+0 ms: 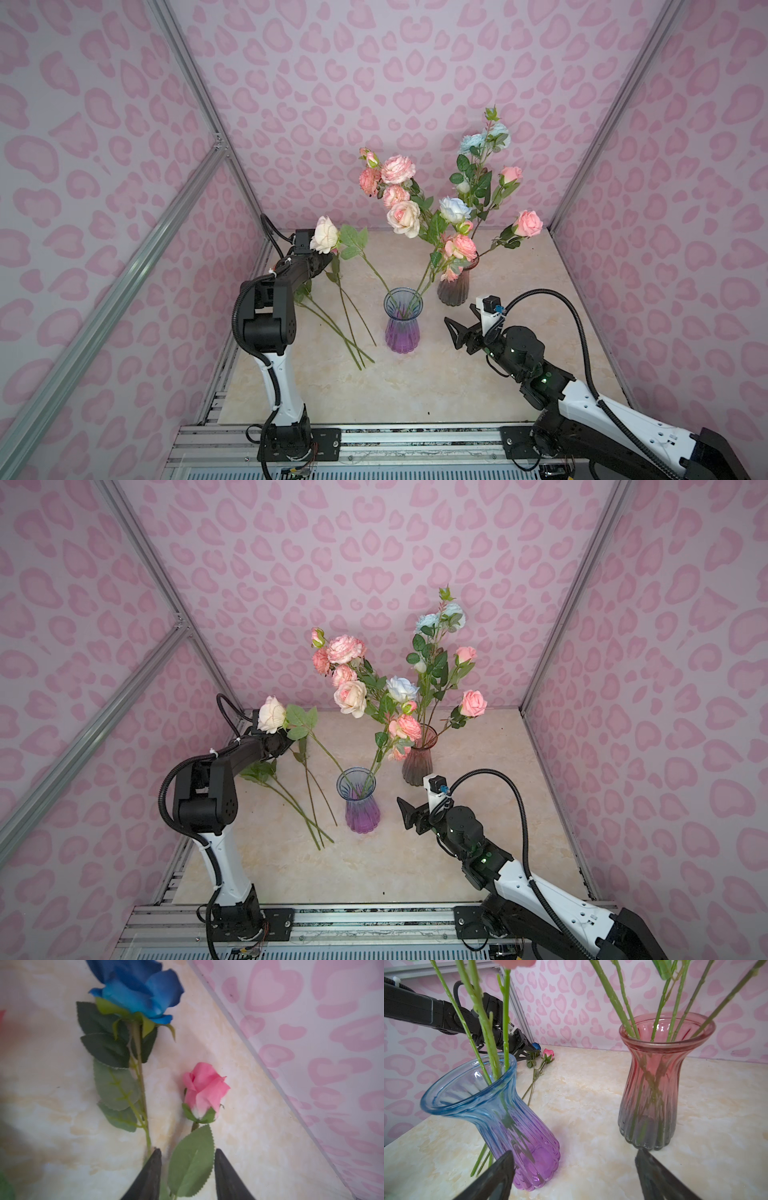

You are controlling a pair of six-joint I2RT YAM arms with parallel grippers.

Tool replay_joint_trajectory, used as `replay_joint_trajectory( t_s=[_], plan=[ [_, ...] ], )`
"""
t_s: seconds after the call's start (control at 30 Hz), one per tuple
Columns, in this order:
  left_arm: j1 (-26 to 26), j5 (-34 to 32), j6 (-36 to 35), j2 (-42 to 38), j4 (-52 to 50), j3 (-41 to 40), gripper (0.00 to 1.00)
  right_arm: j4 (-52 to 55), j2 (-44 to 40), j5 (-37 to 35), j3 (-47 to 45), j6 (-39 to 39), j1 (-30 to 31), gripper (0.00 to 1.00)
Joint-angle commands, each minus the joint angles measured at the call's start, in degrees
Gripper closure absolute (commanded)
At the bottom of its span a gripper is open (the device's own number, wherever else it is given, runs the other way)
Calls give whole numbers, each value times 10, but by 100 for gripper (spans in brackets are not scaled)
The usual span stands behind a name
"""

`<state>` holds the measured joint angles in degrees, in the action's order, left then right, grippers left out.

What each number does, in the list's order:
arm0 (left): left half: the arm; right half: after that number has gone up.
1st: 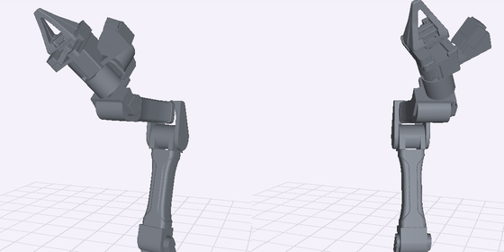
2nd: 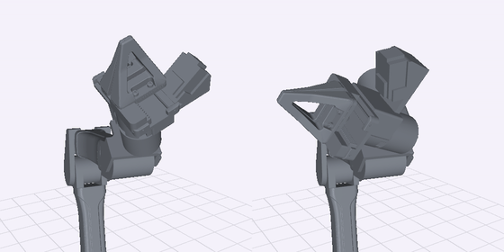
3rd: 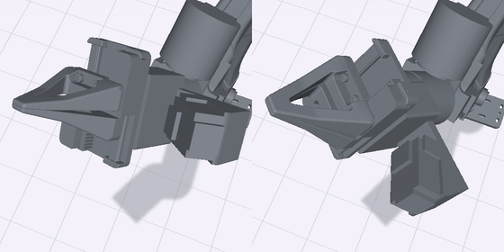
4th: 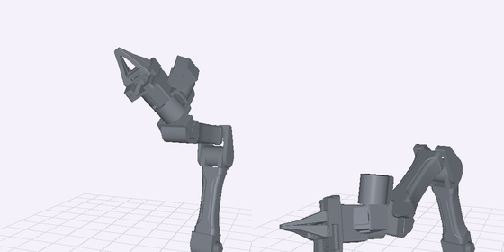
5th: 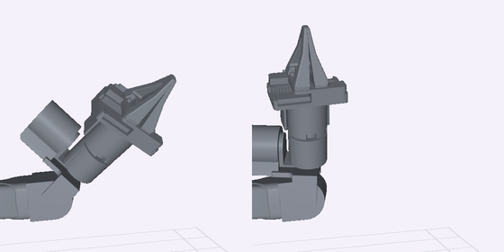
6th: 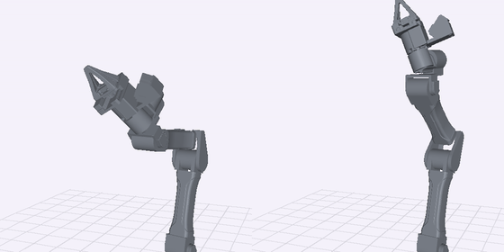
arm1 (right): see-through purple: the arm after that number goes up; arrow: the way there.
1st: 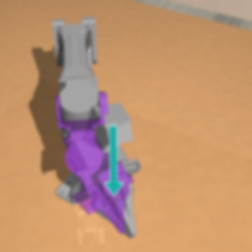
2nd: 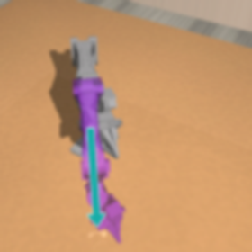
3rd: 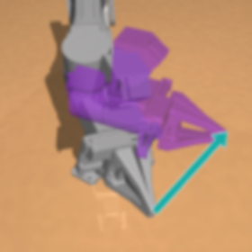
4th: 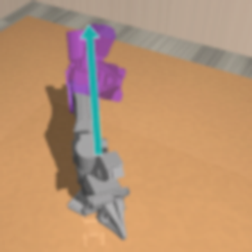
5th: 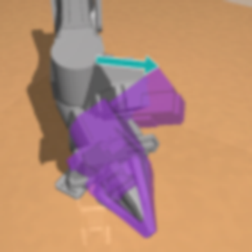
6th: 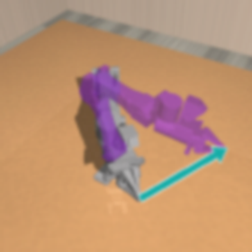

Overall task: Arrange flowers in a vase
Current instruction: Pick up the flower from the top-left of the table.

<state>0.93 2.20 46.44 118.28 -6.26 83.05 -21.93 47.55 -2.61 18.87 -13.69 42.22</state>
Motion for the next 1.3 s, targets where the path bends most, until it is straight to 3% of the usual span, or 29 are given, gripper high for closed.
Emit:
replay_joint_trajectory(
  t_s=[0.0, 0.4, 0.6, 0.77, 1.03, 1.27],
  plan=[
    [4, -11, 15, 15, -42, 10, 58, -14, 2, -4, -5, 3, -1, 9],
    [5, -32, -11, 69, -51, 46, 63, -15, 14, 3, -1, 3, -2, 8],
    [7, -29, -20, 87, -64, 76, 86, -14, 16, -2, 0, 4, -2, 8],
    [7, -21, -38, 82, -59, 67, 93, -12, 20, 6, 4, 2, -2, 9],
    [7, -36, -67, 18, -53, 30, 97, 3, 3, 7, 7, 2, -2, 9],
    [7, -11, -81, -94, -16, -31, 97, 3, -15, 35, 8, 2, -1, 9]
  ],
)
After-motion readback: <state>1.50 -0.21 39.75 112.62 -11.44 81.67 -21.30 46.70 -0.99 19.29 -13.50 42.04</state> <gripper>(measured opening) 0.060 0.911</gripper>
